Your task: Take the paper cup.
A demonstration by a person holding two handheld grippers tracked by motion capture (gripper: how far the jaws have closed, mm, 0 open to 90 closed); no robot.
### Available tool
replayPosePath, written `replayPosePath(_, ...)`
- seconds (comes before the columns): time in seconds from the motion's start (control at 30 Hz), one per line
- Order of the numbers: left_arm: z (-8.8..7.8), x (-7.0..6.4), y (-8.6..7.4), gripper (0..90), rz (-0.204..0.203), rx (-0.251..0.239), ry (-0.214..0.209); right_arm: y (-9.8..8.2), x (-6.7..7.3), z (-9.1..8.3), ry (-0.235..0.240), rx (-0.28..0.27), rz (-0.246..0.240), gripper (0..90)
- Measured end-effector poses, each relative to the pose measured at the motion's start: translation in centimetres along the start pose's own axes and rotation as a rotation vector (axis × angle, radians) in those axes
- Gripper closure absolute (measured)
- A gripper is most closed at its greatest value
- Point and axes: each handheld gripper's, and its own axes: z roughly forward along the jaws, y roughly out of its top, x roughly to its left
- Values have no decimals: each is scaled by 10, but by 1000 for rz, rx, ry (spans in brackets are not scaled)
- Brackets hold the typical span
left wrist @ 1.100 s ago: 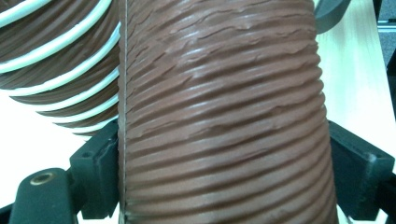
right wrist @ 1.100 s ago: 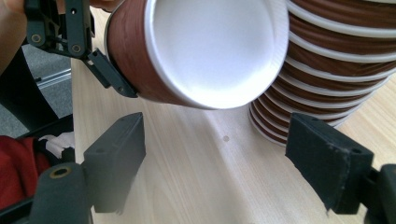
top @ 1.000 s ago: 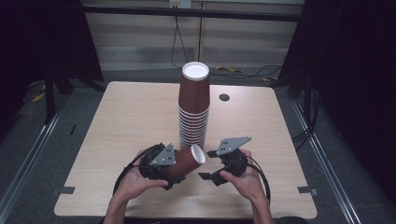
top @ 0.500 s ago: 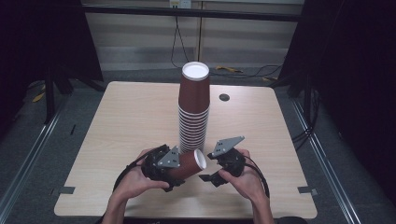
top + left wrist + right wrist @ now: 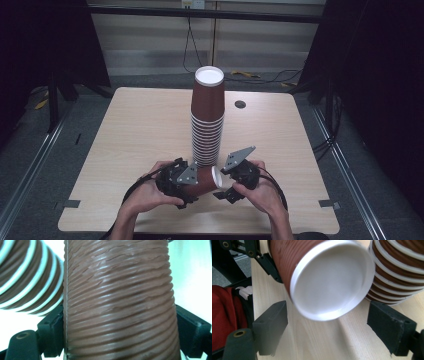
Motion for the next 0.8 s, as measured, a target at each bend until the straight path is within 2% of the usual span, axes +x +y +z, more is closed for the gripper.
replayPosePath(0.03,1,0,0,136,-8,3,-6,0,-1,0,8,5,-5,169)
replayPosePath(0.07,2,0,0,136,5,16,1,0,0,0,14,10,-5,171)
replayPosePath(0.1,3,0,0,136,-2,16,-6,0,0,0,16,20,-3,171)
replayPosePath(0.17,3,1,1,137,8,29,-16,0,0,2,31,28,-4,177)
replayPosePath(0.3,4,-2,4,137,16,37,-18,1,-1,6,35,51,-9,174)
replayPosePath(0.33,8,-6,4,137,-37,0,-9,1,-1,7,35,55,-12,174)
replayPosePath(0.37,5,-3,6,137,31,47,-18,1,-1,7,41,55,-11,174)
replayPosePath(0.43,6,-4,9,137,42,51,-24,2,-1,8,57,50,-10,176)
replayPosePath(0.47,8,-5,9,137,33,46,-26,2,-1,8,68,46,-19,176)
replayPosePath(0.7,15,-9,16,137,66,58,-49,5,1,11,90,51,-36,175)
replayPosePath(0.8,16,-9,16,137,67,62,-53,6,1,13,95,58,-44,178)
